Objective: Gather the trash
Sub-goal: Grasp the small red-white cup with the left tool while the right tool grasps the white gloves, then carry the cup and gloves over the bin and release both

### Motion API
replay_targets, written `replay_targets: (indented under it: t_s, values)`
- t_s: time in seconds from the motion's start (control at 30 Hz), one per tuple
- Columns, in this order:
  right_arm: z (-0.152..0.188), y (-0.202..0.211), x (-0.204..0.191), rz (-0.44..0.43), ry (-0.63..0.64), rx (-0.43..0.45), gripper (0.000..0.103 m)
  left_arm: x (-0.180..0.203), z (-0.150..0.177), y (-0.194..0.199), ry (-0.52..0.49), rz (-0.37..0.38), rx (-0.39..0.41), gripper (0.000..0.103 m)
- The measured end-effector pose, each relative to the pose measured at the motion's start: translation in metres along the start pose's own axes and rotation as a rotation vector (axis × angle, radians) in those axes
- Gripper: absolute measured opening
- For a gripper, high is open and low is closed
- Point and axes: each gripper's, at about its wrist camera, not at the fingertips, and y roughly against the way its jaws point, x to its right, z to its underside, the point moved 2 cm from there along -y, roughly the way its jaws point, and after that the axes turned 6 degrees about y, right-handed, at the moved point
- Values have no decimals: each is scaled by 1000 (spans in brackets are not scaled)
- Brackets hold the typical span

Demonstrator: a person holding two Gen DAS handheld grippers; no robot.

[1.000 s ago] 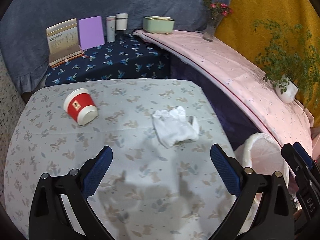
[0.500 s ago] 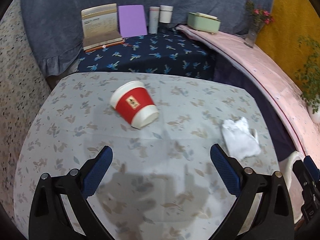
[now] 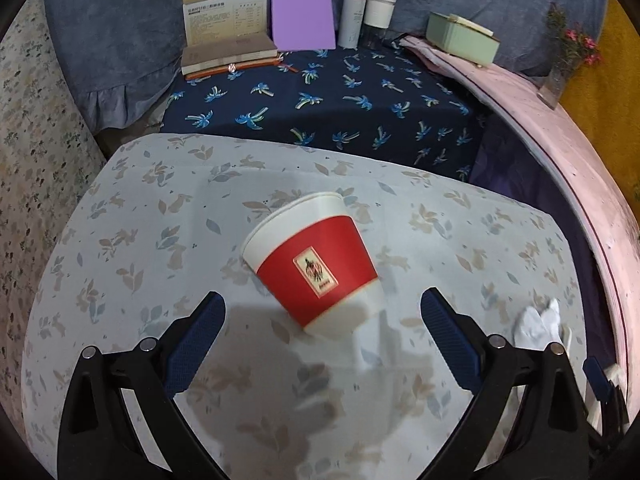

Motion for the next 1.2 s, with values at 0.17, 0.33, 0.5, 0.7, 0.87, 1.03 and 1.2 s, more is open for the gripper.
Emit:
replay_targets:
  t_s: [0.17, 0.33, 0.5, 0.7, 0.87, 1.03, 1.2]
  values:
    - [-2, -25, -1, 0, 1, -29, 72, 1, -7, -29, 6, -24, -41, 94]
    - [3, -41, -4, -3, 5, -55, 72, -2, -5, -45, 15, -19, -66, 90]
    - [5, -42, -3, -18, -15, -64, 62, -2, 0, -46, 18, 16, -78, 73]
    - [9, -34, -10, -29, 20, -73, 28, 3, 9, -31, 2, 33, -69, 69]
    - [9, -11, -15, -39, 34, -47, 20, 12, 19, -5, -8, 62, -50, 68]
    - [7, 23, -11, -38, 28, 0, 19, 27, 30, 27, -30, 97, -29, 68]
    - [4, 64, 4, -22, 1, 60, 19, 54, 45, 63, -80, 133, 0, 68]
